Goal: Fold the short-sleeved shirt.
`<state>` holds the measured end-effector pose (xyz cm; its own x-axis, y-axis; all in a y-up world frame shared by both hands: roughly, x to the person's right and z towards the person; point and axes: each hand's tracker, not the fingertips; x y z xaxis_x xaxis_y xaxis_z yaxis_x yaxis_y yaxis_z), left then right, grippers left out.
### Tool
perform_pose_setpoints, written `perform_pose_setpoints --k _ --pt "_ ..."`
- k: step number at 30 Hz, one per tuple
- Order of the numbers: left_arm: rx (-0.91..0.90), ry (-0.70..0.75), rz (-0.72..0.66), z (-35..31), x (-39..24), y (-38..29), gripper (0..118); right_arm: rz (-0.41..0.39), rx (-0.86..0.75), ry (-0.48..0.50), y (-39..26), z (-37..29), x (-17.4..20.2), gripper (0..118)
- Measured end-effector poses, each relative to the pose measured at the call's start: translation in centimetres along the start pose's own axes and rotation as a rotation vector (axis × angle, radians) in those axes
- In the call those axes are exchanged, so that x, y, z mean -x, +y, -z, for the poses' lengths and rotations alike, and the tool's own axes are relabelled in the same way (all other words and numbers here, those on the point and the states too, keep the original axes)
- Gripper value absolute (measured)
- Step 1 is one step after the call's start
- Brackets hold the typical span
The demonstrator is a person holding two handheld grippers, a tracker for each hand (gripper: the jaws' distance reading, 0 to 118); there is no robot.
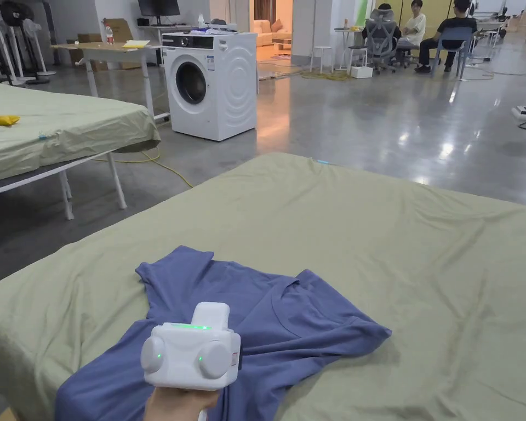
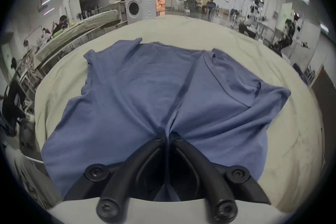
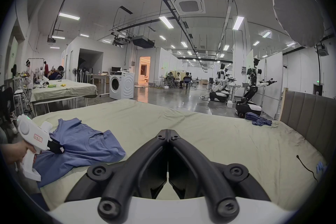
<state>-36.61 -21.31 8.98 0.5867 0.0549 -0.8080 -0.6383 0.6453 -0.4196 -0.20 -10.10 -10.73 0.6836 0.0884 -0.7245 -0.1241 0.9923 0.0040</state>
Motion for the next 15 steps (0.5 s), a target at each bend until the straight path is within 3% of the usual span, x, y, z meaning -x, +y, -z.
perform_pose_setpoints --k 10,13,15 --pt "-0.514 0.065 0.113 -11.5 -2.2 0.0 2 0.018 -0.079 -0.063 1.8 -3.2 -2.8 2" --pt "-0.670 0.043 0.233 -16.9 -5.0 1.3 2 0.037 -0.109 -0.096 2.6 -4.8 -4.5 2" --pt "-0.731 -0.047 0.281 -19.9 -7.2 3.2 2 0.062 -0.125 -0.112 3.2 -6.2 -5.9 2"
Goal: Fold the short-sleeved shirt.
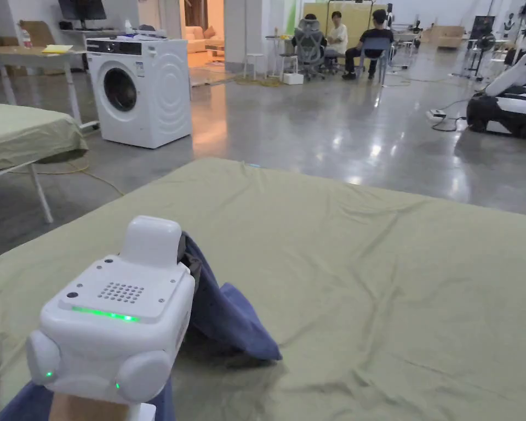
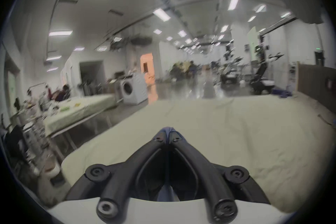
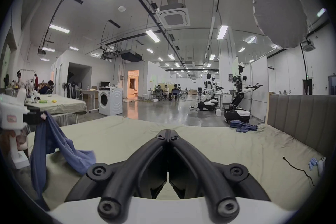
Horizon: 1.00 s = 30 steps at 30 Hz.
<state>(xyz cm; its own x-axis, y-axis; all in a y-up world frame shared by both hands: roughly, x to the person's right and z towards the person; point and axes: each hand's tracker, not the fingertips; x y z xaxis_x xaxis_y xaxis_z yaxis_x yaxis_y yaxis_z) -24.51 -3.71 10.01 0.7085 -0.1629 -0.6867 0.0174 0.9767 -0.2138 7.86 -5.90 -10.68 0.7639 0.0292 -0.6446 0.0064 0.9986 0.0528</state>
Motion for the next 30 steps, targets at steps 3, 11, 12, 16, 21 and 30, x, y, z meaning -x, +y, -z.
perform_pose_setpoints --k 3,11,12,16,21,30 --pt "-0.144 -0.152 0.004 -1.6 -3.6 4.7 1 0.045 -0.034 -0.049 1.1 -2.4 -2.7 2" --pt "-0.303 -0.617 0.107 -6.1 -18.9 10.1 1 0.006 -0.116 -0.285 3.1 -10.4 -11.0 2" --pt "-0.296 -0.676 0.109 -6.4 -20.8 10.1 1 0.006 -0.115 -0.299 3.2 -11.2 -11.7 2" --pt "-0.220 -0.888 0.076 -6.9 -29.2 7.9 1 -0.030 -0.123 -0.408 3.0 -14.5 -14.7 2" --pt "0.073 -1.046 0.212 -6.0 -40.5 0.6 1 0.009 -0.093 -0.470 1.5 -17.0 -17.5 2" --pt "0.343 -0.939 0.661 -5.4 -50.2 -12.6 2 0.071 -0.016 -0.482 -1.7 -17.7 -19.2 2"
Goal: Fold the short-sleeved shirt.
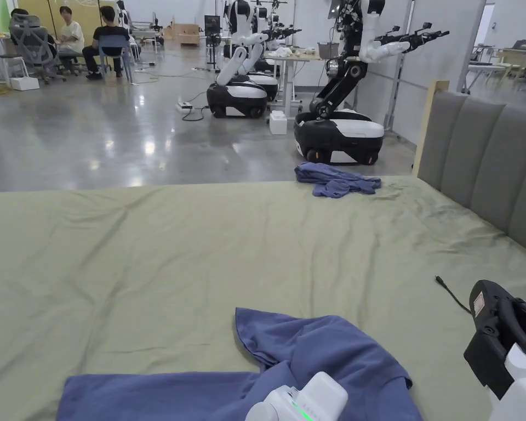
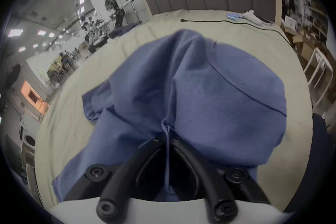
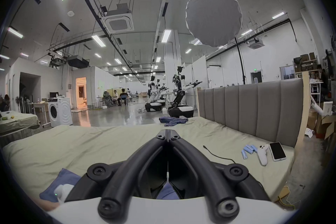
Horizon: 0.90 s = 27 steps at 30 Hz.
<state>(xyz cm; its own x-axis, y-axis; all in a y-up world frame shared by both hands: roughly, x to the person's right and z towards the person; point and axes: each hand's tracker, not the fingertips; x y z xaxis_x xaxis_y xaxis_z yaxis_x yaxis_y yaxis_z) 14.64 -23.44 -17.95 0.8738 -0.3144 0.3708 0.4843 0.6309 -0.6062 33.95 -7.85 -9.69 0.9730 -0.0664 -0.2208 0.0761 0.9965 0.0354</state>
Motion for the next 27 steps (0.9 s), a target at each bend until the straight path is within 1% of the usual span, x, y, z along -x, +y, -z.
perform_pose_setpoints --k 1,2,3,4,5,6,7,8,11,13,14,15,16,17,18,19,20,21,22,24,25,27 --pt "-0.024 -0.004 -0.023 -1.3 0.4 0.3 3 -0.003 0.004 0.002 -0.2 0.0 0.0 2" --pt "-0.084 -0.041 -0.075 -2.4 1.3 0.6 10 -0.007 0.006 0.003 -0.2 0.0 0.1 2" --pt "-0.123 -0.092 -0.138 -3.7 2.7 0.7 35 -0.008 0.006 0.006 -0.1 0.0 0.1 2" --pt "-0.158 -0.107 -0.216 -5.3 4.0 0.9 92 -0.006 0.005 0.011 -0.1 -0.1 0.1 2" --pt "-0.187 -0.100 -0.294 -8.2 5.5 0.9 117 -0.002 0.001 0.017 0.0 -0.3 0.1 2" --pt "-0.249 -0.102 -0.351 -10.2 7.0 0.3 118 0.001 -0.006 0.026 0.2 -0.3 0.0 2" --pt "-0.377 -0.073 -0.417 -13.1 8.8 -0.7 118 0.000 -0.018 0.037 0.3 -0.6 0.1 2" --pt "-0.447 -0.016 -0.465 -15.5 10.3 -1.5 118 -0.003 -0.027 0.042 0.4 -0.8 0.3 2" --pt "-0.613 0.198 -0.609 -22.3 14.2 -5.7 118 -0.004 -0.039 0.061 0.6 -1.2 1.0 2" --pt "-0.684 0.356 -0.700 -26.1 15.6 -8.8 118 -0.003 -0.041 0.075 0.4 -1.6 1.6 2" --pt "-0.700 0.421 -0.722 -27.8 16.0 -10.8 118 -0.001 -0.037 0.085 0.2 -1.6 2.0 2" --pt "-0.719 0.494 -0.746 -29.2 16.1 -12.4 118 0.002 -0.033 0.093 0.0 -1.8 2.4 2" --pt "-0.733 0.598 -0.762 -30.5 15.9 -14.2 114 0.003 -0.026 0.105 -0.2 -2.0 2.8 2" --pt "-0.742 0.684 -0.754 -31.4 15.4 -15.5 108 0.001 -0.019 0.113 -0.5 -2.1 3.3 2" --pt "-0.730 0.734 -0.743 -32.2 15.2 -16.6 100 -0.002 -0.009 0.120 -0.9 -2.2 3.7 2" --pt "-0.707 0.762 -0.737 -32.7 15.1 -17.6 35 -0.003 -0.004 0.125 -1.2 -2.4 4.1 2" --pt "-0.649 0.800 -0.768 -32.8 14.9 -18.4 0 -0.003 0.002 0.133 -1.5 -2.6 4.5 2" --pt "-0.687 0.756 -0.782 -32.2 15.7 -19.2 0 -0.003 0.013 0.140 -1.6 -2.7 4.9 2" --pt "-0.632 0.668 -0.791 -32.0 16.4 -19.7 0 -0.003 0.019 0.144 -1.7 -2.7 5.2 2" --pt "-0.588 0.681 -0.816 -31.1 16.8 -20.2 0 0.000 0.029 0.154 -1.7 -2.9 5.6 2" --pt "-0.562 0.663 -0.807 -33.4 15.8 -20.5 0 -0.001 0.032 0.160 -1.7 -2.9 5.8 2" --pt "-0.475 0.579 -0.785 -33.2 16.5 -20.2 0 -0.015 0.032 0.159 -1.4 -3.0 6.0 2"
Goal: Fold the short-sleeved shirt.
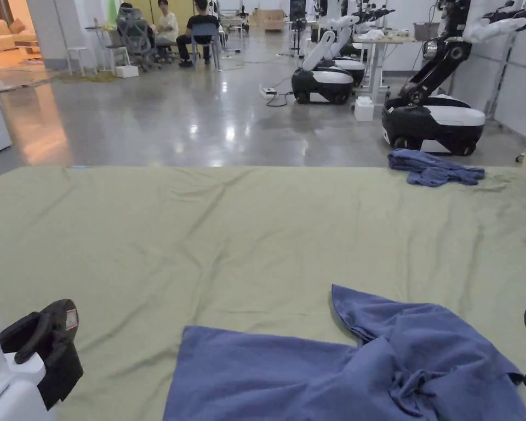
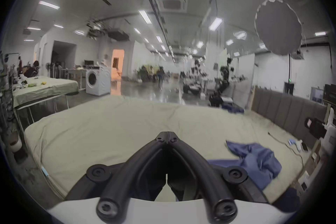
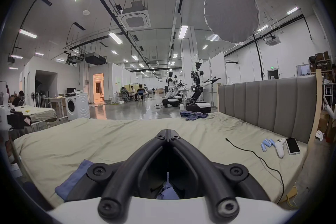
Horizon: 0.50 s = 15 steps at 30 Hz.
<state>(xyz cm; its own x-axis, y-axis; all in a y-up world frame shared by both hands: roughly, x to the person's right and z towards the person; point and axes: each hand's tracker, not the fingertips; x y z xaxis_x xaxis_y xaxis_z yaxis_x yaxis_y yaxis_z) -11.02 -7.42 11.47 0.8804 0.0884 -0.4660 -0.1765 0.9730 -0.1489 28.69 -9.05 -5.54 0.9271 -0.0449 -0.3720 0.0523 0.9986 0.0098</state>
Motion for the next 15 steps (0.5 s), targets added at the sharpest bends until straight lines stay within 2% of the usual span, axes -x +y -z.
perform_pose_setpoints --k 5,6,8,9,10,12,15 --pt "0.396 -0.237 -0.023 4.9 0.4 -0.3 0 -0.020 -0.011 -0.001 0.6 -0.2 0.0 2" --pt "0.470 -0.247 -0.023 6.4 0.9 -1.2 7 -0.018 -0.011 -0.003 0.7 -0.2 0.0 2" --pt "0.694 -0.253 -0.010 9.0 0.6 -3.3 104 -0.008 -0.009 -0.006 0.5 -0.3 -0.1 2" --pt "0.829 -0.281 0.034 10.2 0.3 -4.7 118 -0.004 -0.006 -0.008 0.4 -0.2 -0.1 2" --pt "0.920 -0.296 0.039 10.2 -1.1 -6.8 118 -0.001 0.000 -0.009 0.2 -0.2 -0.2 2" --pt "0.956 -0.246 0.058 10.7 -2.4 -10.5 118 0.000 0.010 -0.006 -0.2 -0.4 -0.2 2" --pt "0.982 -0.270 0.111 10.0 -4.1 -13.2 104 -0.008 0.034 -0.008 -0.9 -0.4 -0.5 2"
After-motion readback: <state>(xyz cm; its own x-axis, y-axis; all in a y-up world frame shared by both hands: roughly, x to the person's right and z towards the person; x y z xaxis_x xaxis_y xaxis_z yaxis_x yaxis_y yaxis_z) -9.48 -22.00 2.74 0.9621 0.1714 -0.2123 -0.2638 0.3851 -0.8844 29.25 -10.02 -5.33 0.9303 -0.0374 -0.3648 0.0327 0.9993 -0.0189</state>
